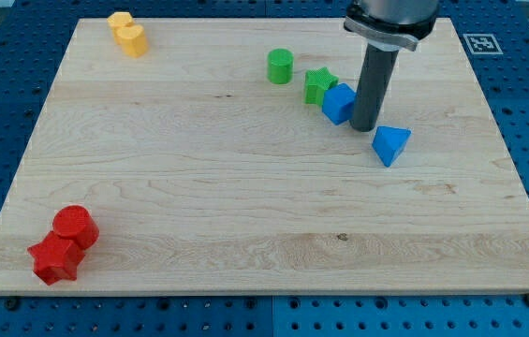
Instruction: Point your arm towards blue triangle
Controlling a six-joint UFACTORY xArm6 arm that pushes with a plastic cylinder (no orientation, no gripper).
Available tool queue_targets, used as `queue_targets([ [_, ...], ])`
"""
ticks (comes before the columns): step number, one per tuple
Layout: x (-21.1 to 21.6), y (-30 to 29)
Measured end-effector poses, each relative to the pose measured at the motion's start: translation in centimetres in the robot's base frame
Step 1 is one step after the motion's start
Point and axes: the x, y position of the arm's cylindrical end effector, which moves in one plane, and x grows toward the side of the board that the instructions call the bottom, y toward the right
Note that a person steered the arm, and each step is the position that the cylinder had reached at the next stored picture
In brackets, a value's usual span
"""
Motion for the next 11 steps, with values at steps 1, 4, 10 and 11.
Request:
queue_targets([
  [1, 0.0, 3.3],
  [4, 5.3, 8.6],
  [10, 7.8, 4.2],
  [11, 7.6, 6.6],
])
